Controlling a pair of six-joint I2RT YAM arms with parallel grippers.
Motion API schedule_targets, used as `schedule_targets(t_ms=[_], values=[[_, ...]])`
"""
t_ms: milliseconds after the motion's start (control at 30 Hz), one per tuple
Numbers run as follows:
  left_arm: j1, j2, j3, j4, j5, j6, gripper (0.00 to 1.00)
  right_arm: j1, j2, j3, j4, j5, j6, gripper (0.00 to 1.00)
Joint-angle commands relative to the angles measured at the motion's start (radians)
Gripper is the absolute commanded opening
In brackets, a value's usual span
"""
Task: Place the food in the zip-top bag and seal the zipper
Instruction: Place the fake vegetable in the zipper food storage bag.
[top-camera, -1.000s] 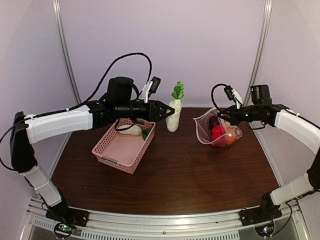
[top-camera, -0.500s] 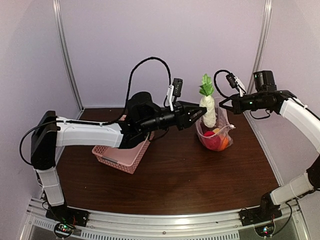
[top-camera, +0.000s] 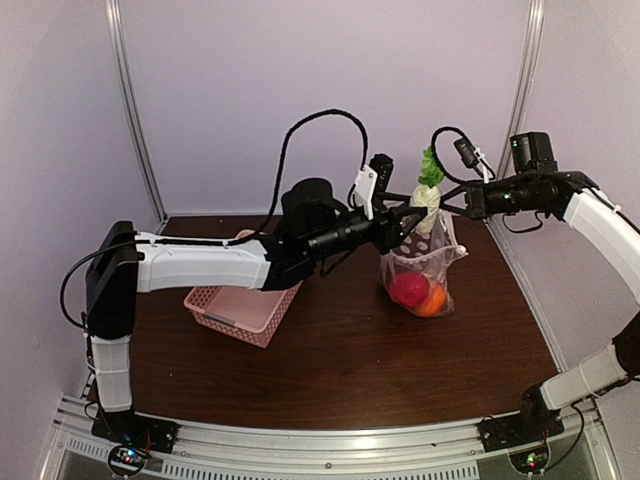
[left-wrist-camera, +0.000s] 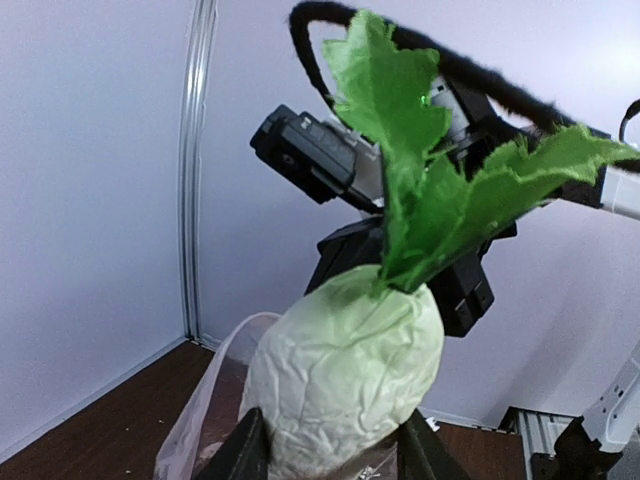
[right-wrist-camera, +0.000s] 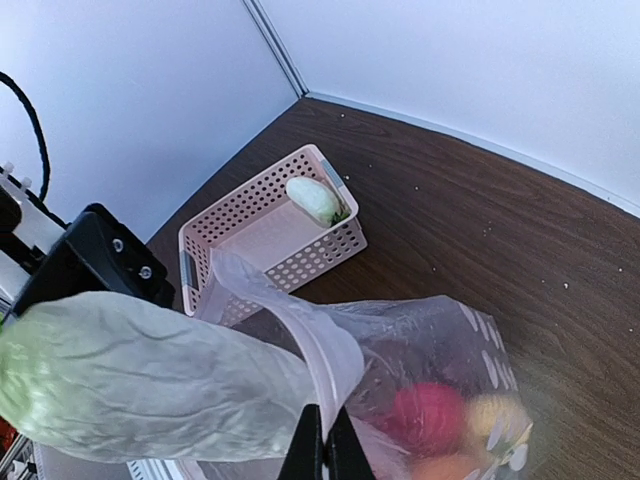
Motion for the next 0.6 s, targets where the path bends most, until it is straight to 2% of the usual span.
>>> schedule_targets(t_ms=[0,133,267,333,433,567], values=[[-0.002,0.043,0.028,-0.035,-0.046,0.145,0.26,0.006,0.003,0.059,-0.021,-0.043,0.018,0.00],[-0.001,0.053,0.058,-0.103,-0.092,0.165,0.30,0.005,0.004,0.074,-0.041,-0.030,0.010,0.00],[-0.002,0.069,0.097,-0.179,-0.133,0.173,0.56,0.006,0.009,0.067,-0.034,-0.025,0.009,0.00],[-0.001,0.073,0.109,-0.198,-0.134,0.175,0.65,0.005,0.013,0.063,-0.028,-0.025,0.010,0.00],[-0.002,0.070,0.141,-0.232,-0.119,0.181,0.71,0.005,0.016,0.057,-0.021,-0.024,0.013,0.00],[-0.002,0.040,0.158,-0.256,-0.096,0.178,0.73,0.005,0.015,0.052,-0.015,-0.019,0.013,0.00]])
